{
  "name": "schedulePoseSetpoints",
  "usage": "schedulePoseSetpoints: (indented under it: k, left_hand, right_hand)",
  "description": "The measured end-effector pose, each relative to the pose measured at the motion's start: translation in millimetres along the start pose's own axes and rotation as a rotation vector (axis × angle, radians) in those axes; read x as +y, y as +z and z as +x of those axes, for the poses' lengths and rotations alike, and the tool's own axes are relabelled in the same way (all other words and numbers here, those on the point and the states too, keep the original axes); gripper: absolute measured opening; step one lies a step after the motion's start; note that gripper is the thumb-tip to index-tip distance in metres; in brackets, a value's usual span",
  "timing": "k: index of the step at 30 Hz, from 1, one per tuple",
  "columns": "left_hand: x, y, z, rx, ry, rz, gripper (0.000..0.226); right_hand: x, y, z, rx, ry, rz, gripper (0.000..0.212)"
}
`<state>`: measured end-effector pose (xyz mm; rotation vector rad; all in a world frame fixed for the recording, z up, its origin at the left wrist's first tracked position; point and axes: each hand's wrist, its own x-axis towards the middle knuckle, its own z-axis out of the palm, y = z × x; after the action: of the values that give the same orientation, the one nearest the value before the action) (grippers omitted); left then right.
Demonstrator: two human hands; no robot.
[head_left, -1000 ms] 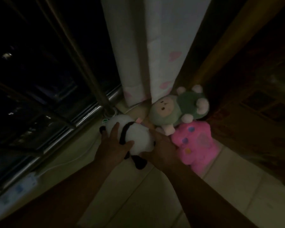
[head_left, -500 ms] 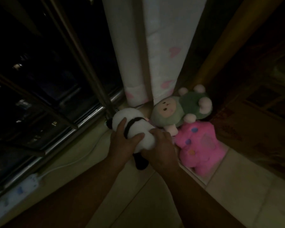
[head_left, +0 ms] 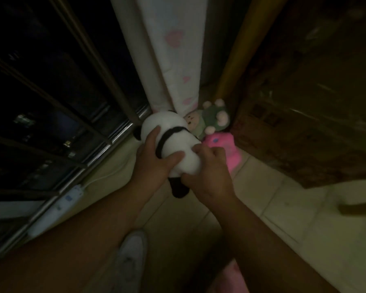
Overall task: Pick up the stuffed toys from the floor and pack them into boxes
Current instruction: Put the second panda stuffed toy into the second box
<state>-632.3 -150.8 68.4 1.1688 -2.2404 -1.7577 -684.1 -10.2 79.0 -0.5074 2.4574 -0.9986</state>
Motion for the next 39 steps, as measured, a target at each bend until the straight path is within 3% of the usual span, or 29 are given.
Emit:
schedulePoseSetpoints:
  k: [12,16,19,27,39]
  left_hand:
    - [187.8,9.9,-225.4,0.054,0.164,0.084,0.090]
    - [222.2,12.7,-308.3,0.148,0.160,0.036,0.086]
    - [234.2,19.3,-355.1,0.124,0.125,0.029,0.088]
    - [222.5,-5.4,-437.8,0.025,0.171,0.081,0.084]
    - [141.2,-89.6,-548.1,-0.118,0.150,0.124,0.082]
  right_hand:
    - [-79.8,-214.4,-185.4,0.069,-0.094,-0.016,0.065]
    - [-95.1,-264.8,-250.1,0.006,-0.169,0.017,0.064]
    - [-93.8,-287.8,-293.3,0.027,-0.166,0.003,0.064]
    - [-108.7,-281.4,-394.6,0.096,-0.088,-0.020,0.065]
    - [-138.9,-183.8,-538.8,0.147,0.009,-0.035,0.063]
